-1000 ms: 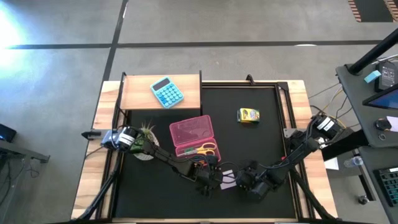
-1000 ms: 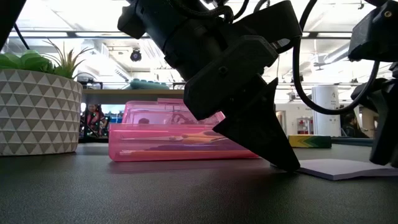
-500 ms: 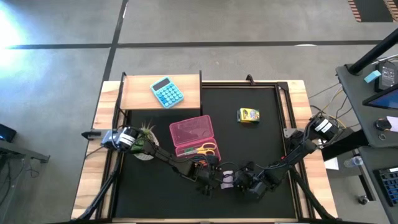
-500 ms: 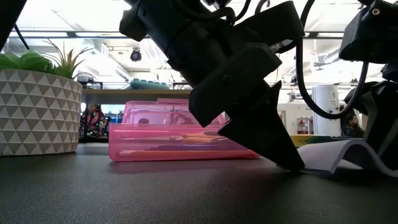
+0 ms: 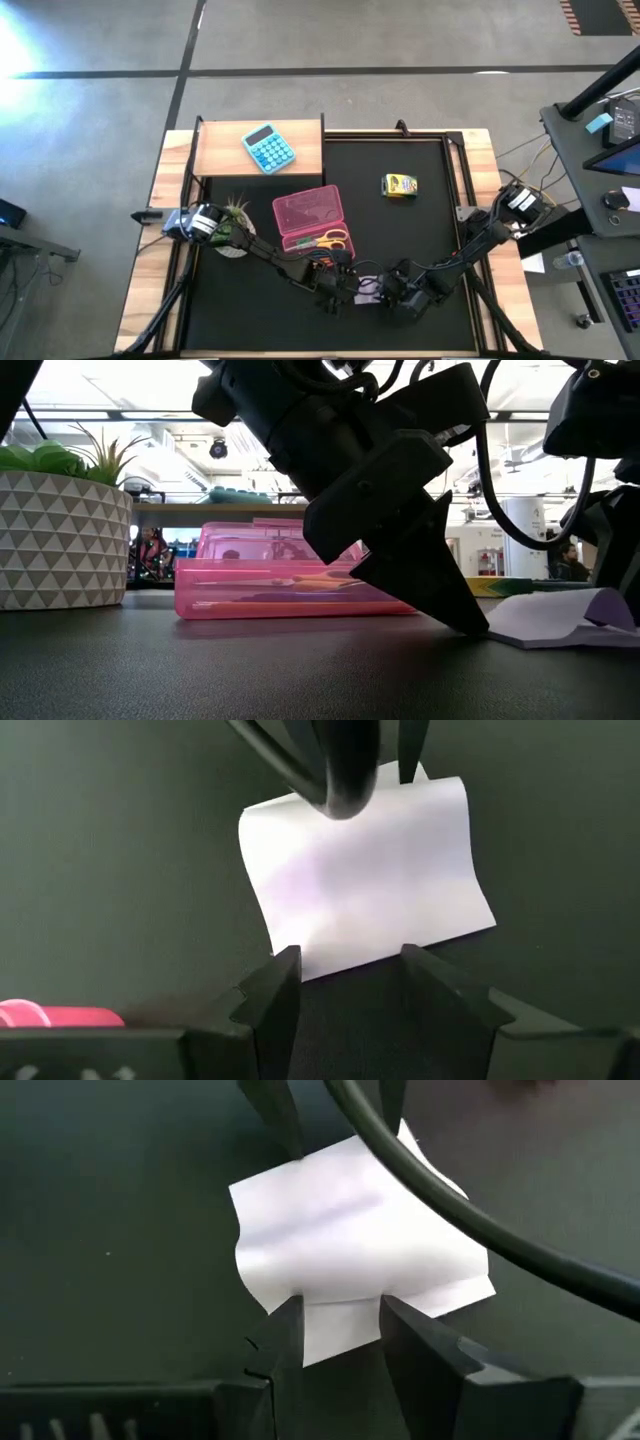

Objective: Pack school essentials
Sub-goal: Put the white notes into the pink box

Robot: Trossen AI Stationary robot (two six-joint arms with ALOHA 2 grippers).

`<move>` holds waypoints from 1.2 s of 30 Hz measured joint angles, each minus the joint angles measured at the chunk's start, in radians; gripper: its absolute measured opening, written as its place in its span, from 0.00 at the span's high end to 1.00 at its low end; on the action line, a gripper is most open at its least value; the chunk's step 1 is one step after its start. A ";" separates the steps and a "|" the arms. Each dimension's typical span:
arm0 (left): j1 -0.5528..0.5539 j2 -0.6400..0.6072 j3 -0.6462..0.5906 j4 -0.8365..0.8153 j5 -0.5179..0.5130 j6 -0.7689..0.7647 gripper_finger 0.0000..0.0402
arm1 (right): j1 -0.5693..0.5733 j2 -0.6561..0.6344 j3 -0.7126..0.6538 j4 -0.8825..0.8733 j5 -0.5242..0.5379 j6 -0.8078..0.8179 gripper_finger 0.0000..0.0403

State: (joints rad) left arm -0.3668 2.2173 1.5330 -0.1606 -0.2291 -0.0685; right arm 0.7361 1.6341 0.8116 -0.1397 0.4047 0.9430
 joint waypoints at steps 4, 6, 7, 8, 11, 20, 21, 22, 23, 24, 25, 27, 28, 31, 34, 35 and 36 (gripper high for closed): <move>0.000 0.000 0.000 -0.002 0.000 0.000 0.61 | 0.000 -0.028 0.000 -0.036 -0.067 0.014 0.69; -0.001 0.000 0.000 -0.002 0.000 -0.002 0.61 | 0.001 -0.057 0.000 -0.076 -0.089 0.069 0.69; -0.001 0.000 0.000 -0.003 0.000 -0.002 0.61 | 0.001 -0.075 0.000 -0.105 -0.104 0.103 0.69; -0.001 0.000 0.000 -0.003 0.000 -0.003 0.61 | 0.001 -0.095 0.000 -0.134 -0.117 0.142 0.69; -0.001 -0.003 0.001 -0.006 0.000 -0.003 0.61 | 0.000 -0.158 0.000 -0.198 -0.147 0.298 0.69; 0.000 -0.003 0.028 0.014 0.010 -0.003 0.61 | 0.003 -0.223 -0.001 -0.281 -0.065 0.860 0.69; 0.000 -0.003 0.028 0.012 0.011 -0.003 0.61 | 0.003 -0.218 -0.004 -0.297 -0.069 0.955 0.69; 0.000 -0.002 0.027 0.011 0.011 -0.003 0.61 | 0.004 -0.213 -0.009 -0.306 -0.072 1.025 0.69; 0.000 -0.002 0.026 0.011 0.011 -0.003 0.61 | 0.007 -0.209 -0.016 -0.307 -0.072 1.067 0.69; 0.000 -0.002 0.026 0.011 0.011 -0.004 0.61 | 0.009 -0.209 -0.021 -0.308 -0.073 1.093 0.69; 0.000 -0.002 0.024 0.013 0.011 -0.003 0.61 | 0.010 -0.209 -0.025 -0.303 -0.075 1.109 0.69; 0.000 -0.002 0.020 0.015 0.011 -0.003 0.61 | 0.010 -0.209 -0.029 -0.292 -0.076 1.125 0.69; 0.000 -0.002 0.017 0.014 0.011 -0.003 0.61 | 0.010 -0.209 -0.030 -0.294 -0.076 1.125 0.69; 0.000 -0.002 0.013 0.011 0.013 -0.002 0.61 | 0.009 -0.209 -0.031 -0.288 -0.093 1.126 0.68; -0.002 -0.002 0.013 0.011 0.013 0.034 0.61 | 0.010 -0.209 -0.031 -0.280 -0.099 1.128 0.65; -0.003 -0.002 0.013 0.012 0.012 0.061 0.61 | 0.010 -0.209 -0.031 -0.269 -0.099 1.127 0.64; -0.003 -0.002 0.013 0.012 0.012 0.086 0.61 | 0.010 -0.209 -0.031 -0.258 -0.099 1.127 0.62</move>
State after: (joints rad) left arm -0.3702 2.2151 1.5459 -0.1483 -0.2176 0.0178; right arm 0.7456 1.4250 0.7807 -0.3978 0.3061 2.0703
